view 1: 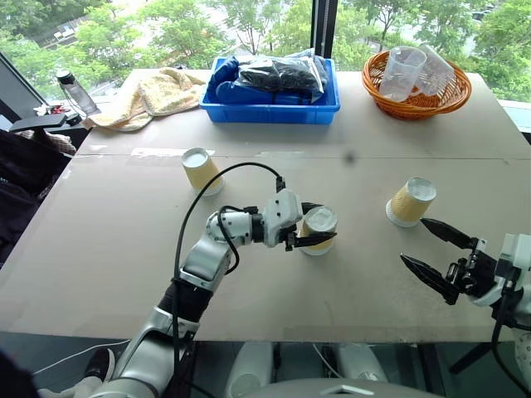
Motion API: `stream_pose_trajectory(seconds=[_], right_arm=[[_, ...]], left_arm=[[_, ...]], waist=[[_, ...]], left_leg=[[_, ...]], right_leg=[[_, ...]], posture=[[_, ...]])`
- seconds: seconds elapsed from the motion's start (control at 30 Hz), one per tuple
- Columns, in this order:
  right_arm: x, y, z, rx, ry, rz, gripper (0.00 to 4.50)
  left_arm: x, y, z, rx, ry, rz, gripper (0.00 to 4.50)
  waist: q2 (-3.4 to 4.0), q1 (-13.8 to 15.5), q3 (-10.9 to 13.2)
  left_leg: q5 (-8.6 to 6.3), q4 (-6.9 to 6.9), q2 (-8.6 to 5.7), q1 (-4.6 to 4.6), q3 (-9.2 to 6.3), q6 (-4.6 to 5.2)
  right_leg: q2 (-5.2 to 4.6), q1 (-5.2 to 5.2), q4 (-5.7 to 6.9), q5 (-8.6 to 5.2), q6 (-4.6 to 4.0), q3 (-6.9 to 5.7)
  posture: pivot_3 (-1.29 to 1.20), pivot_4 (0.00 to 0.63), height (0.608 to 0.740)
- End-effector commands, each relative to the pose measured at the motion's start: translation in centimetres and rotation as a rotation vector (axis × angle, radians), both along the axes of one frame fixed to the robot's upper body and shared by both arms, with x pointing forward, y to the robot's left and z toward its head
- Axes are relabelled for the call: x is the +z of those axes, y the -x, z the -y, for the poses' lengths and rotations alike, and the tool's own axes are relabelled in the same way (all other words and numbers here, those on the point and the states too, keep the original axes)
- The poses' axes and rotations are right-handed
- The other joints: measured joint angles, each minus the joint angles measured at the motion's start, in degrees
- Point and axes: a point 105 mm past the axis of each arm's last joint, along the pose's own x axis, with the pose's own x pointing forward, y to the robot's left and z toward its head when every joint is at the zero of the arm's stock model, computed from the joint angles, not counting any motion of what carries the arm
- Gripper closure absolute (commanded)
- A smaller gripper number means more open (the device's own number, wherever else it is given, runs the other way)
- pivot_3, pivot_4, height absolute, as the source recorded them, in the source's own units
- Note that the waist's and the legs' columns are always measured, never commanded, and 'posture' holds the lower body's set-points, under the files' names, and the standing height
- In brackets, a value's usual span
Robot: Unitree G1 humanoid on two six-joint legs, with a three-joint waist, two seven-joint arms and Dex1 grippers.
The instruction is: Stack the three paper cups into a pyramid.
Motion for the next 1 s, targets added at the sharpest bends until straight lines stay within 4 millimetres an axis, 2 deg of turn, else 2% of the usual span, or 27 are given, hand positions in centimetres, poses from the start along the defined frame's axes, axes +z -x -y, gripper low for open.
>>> stream_pose_trajectory(seconds=[0.03, 0.13, 0.27, 0.33, 0.37, 0.43, 0.57, 0.8, 0.9, 1.0], right_arm=[[1.1, 0.2, -0.2, 0.004, 0.012, 0.059, 0.00], [1.1, 0.1, -0.4, 0.018, 0.012, 0.057, 0.00], [1.4, -0.1, -0.7, 0.036, 0.007, 0.060, 0.00], [1.6, -0.1, -0.8, 0.050, 0.007, 0.062, 0.00], [1.6, -0.1, -0.9, 0.057, 0.006, 0.062, 0.00], [1.7, -0.1, -1.0, 0.070, 0.002, 0.060, 0.00], [1.8, -0.1, -1.4, 0.086, 0.000, 0.054, 0.00], [1.8, -0.1, -1.4, 0.094, 0.001, 0.049, 0.00], [1.8, -0.1, -1.3, 0.097, 0.002, 0.046, 0.00], [2.0, -0.3, -1.4, 0.103, 0.000, 0.049, 0.00]], left_arm=[[1.1, 0.6, -1.3, 0.013, -0.023, 0.051, 2.24], [0.6, 1.5, -1.9, 0.005, -0.030, 0.005, 2.24], [0.4, 1.7, -1.9, 0.020, -0.029, -0.004, 2.24], [0.2, 1.7, -2.1, 0.017, -0.039, -0.002, 1.21], [0.3, 1.7, -2.1, 0.024, -0.032, 0.003, 0.95], [0.6, 1.6, -2.3, 0.039, -0.010, 0.001, 0.10], [2.0, 1.4, -2.7, 0.081, 0.049, 0.046, 0.10], [9.0, 0.9, -4.0, 0.211, 0.336, 0.159, 0.10], [11.1, 0.7, -5.4, 0.297, 0.408, 0.187, 0.10], [11.3, 0.4, -7.8, 0.403, 0.406, 0.174, 0.10]], waist=[[0.01, -0.02, -0.01], [0.02, 0.03, -0.01], [0.01, 0.23, -0.01], [0.01, 0.25, -0.01], [0.02, 0.22, 0.00], [0.02, 0.20, 0.00], [0.02, 0.18, 0.00], [0.02, 0.20, 0.01], [0.02, 0.20, 0.01], [0.02, -0.16, 0.01]], left_leg=[[0.00, 0.00, 0.00, 0.00, 0.00, 0.00], [0.00, 0.00, 0.00, 0.00, -0.01, 0.00], [-0.09, 0.02, 0.00, 0.00, -0.02, 0.16], [-0.10, 0.03, 0.00, 0.00, -0.03, 0.16], [-0.10, 0.03, 0.00, 0.00, -0.03, 0.17], [-0.10, 0.03, 0.00, -0.01, -0.02, 0.17], [-0.10, 0.04, 0.00, 0.00, -0.03, 0.18], [-0.10, 0.08, 0.00, -0.04, -0.04, 0.18], [-0.10, 0.08, 0.00, -0.04, -0.04, 0.18], [-0.10, 0.08, 0.00, -0.02, -0.04, 0.17]], right_leg=[[0.00, 0.00, 0.00, 0.00, 0.00, 0.00], [-0.01, 0.00, 0.00, 0.00, 0.00, 0.00], [-0.03, 0.01, 0.00, 0.00, 0.00, -0.03], [-0.03, 0.01, 0.00, 0.00, 0.00, -0.04], [-0.02, 0.01, 0.00, 0.00, 0.00, -0.04], [-0.02, 0.01, 0.00, 0.00, 0.00, -0.04], [-0.02, 0.01, 0.00, 0.00, 0.00, -0.04], [-0.04, 0.01, 0.00, 0.00, 0.00, -0.05], [-0.04, 0.01, 0.00, 0.00, 0.00, -0.06], [-0.03, 0.02, 0.01, 0.00, 0.00, -0.04]], posture=[[0.00, 0.150, 0.740], [0.00, 0.150, 0.740], [0.00, 0.150, 0.740], [0.00, 0.150, 0.740], [0.00, 0.150, 0.740], [0.00, 0.150, 0.740], [0.00, 0.150, 0.740], [0.00, 0.150, 0.740], [0.00, 0.150, 0.740], [0.00, 0.150, 0.740]])
